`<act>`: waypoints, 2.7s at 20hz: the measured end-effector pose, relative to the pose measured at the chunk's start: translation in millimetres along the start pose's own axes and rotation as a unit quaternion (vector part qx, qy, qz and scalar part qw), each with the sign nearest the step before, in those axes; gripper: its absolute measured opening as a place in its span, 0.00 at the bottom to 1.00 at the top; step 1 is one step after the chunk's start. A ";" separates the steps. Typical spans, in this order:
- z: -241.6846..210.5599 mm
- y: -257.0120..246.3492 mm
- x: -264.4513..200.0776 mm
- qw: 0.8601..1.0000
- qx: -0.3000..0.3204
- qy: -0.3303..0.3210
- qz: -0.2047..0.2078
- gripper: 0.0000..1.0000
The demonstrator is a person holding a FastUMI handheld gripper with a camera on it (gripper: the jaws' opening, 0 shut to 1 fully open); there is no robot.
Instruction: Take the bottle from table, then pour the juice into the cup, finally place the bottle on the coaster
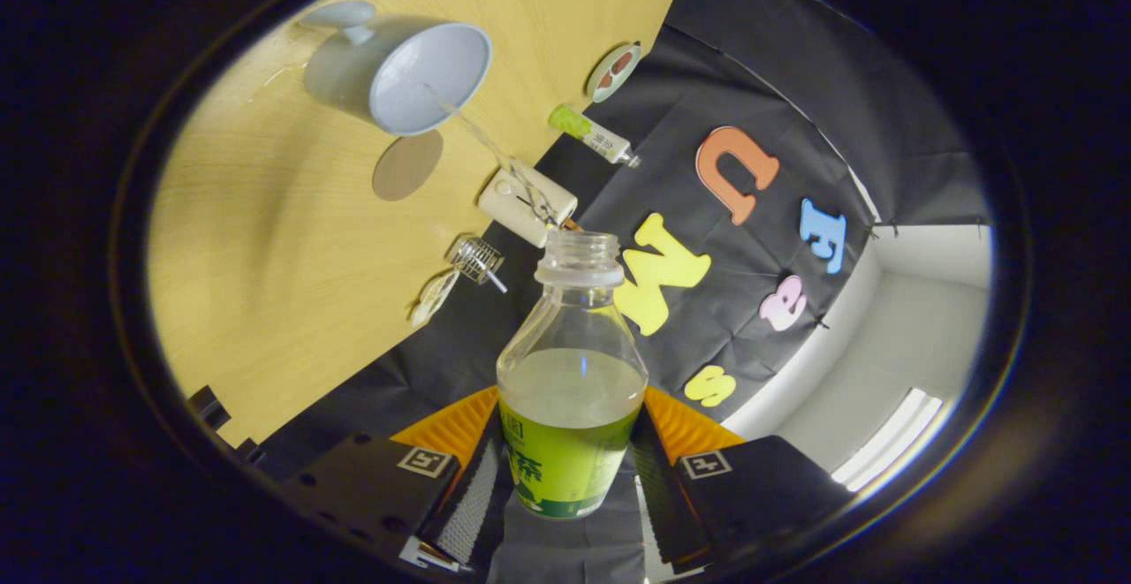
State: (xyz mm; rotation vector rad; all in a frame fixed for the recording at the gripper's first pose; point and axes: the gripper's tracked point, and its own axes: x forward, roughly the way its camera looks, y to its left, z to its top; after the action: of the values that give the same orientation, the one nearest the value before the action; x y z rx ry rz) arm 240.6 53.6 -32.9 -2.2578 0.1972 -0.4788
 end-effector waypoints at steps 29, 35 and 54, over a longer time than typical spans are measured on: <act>19.1 -63.8 -6.6 0.987 -0.096 -0.011 -0.125 0.79; 14.7 -54.3 -6.0 0.990 -0.086 -0.006 -0.111 0.79; 32.4 6.7 -25.1 0.941 0.321 0.002 0.110 0.80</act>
State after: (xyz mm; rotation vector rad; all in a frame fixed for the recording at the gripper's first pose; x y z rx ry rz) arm 230.7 78.7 -64.5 -1.5736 0.2494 -0.3611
